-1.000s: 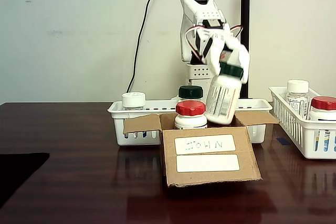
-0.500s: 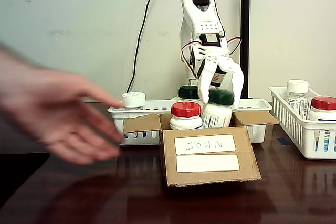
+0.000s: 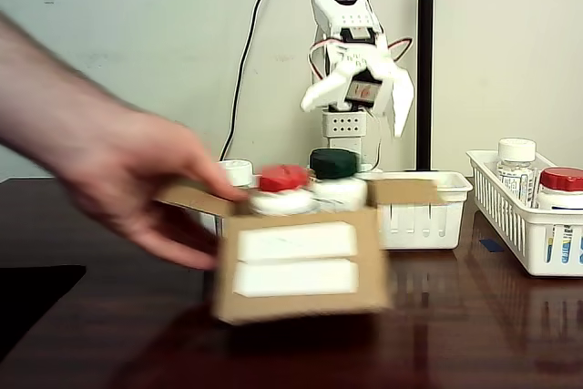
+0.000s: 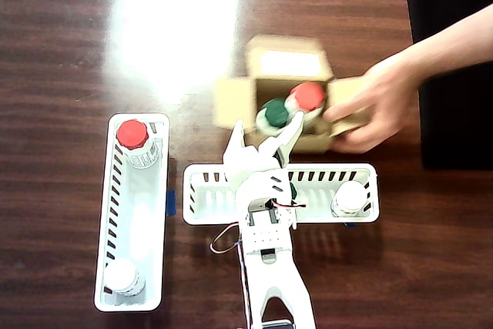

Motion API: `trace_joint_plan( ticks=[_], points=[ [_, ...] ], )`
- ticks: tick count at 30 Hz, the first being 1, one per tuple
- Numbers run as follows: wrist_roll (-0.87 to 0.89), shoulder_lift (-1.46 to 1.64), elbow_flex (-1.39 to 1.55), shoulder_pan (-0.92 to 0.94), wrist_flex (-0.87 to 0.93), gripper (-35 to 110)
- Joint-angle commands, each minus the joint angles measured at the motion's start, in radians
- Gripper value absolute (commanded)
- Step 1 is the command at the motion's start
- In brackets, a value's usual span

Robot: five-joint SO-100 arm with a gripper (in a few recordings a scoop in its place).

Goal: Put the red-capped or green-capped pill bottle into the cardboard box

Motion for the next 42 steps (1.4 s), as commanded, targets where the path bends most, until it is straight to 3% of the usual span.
trace_joint_plan(
  ticks=[1,4,7,17,22,28,31,35,42],
  points=[
    [0.017,0.175,-0.051,-0.018,0.103,99],
    [0.038,0.23,-0.011,-0.04,0.153,96],
    [0.048,0.276,0.026,-0.063,0.201,83],
    [0.146,0.471,0.235,-0.034,0.29,-7],
    [0.167,0.611,0.443,-0.023,0.261,5],
    [0.158,0.87,0.67,-0.084,0.328,5],
    [0.173,1.155,0.801,-0.129,0.483,5],
    [0.12,1.448,0.801,-0.225,0.873,5],
    [-0.014,1.445,0.801,-0.37,1.043,7]
  ],
)
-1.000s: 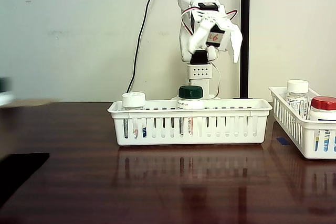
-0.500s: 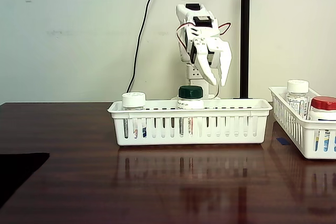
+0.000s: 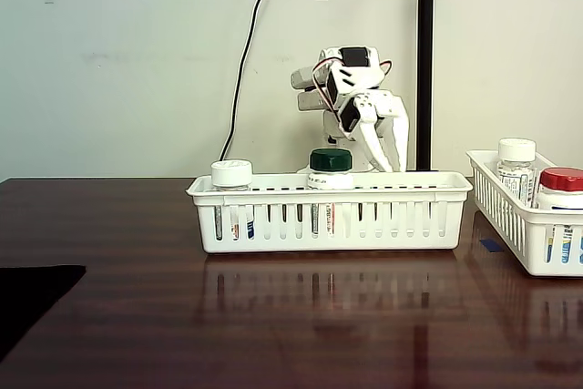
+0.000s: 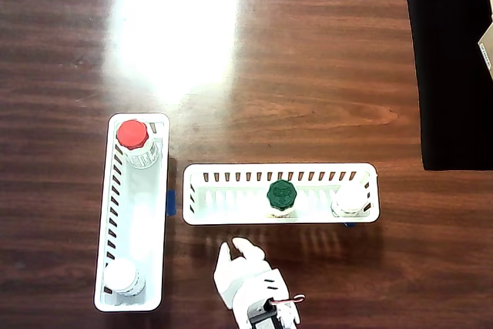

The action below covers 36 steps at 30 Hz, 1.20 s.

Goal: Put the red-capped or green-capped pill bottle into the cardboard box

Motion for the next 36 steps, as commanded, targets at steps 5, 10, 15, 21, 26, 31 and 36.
trace_joint_plan(
  ticks=[5,10,15,21,26,31,36],
  points=[
    [0.057,0.086,-0.005,-0.163,0.101,6],
    [0.453,0.081,-0.005,-0.196,0.152,7],
    [0.258,0.083,-0.005,-0.196,0.152,7],
    [-0.169,0.083,-0.005,-0.193,0.152,7],
    [-0.364,0.083,-0.005,-0.193,0.152,7],
    [-0.476,0.083,-0.005,-0.193,0.152,7],
    [-0.541,0.083,-0.005,-0.193,0.152,7]
  ],
)
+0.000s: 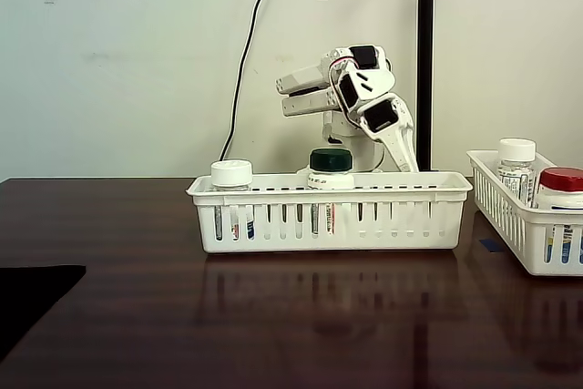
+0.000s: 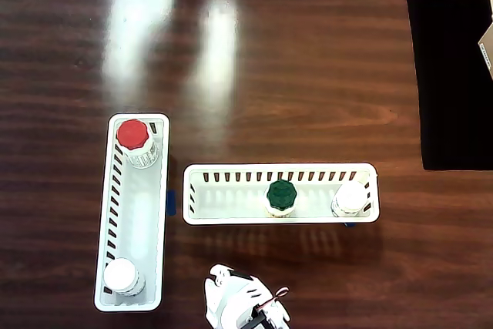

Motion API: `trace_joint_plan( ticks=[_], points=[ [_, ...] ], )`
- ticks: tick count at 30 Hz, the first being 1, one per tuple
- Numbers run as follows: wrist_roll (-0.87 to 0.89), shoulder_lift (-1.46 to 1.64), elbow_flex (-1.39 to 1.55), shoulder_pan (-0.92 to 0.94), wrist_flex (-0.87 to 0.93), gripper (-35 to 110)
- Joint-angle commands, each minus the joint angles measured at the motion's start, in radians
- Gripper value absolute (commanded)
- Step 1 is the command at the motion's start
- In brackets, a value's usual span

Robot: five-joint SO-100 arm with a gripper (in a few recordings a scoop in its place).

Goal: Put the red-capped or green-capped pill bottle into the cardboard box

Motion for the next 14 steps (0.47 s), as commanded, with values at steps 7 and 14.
trace_joint_plan(
  ticks=[7,14],
  points=[
    [-0.08,0.058,-0.005,-0.02,0.012,6],
    [-0.104,0.058,-0.005,-0.02,0.012,6]
  ],
)
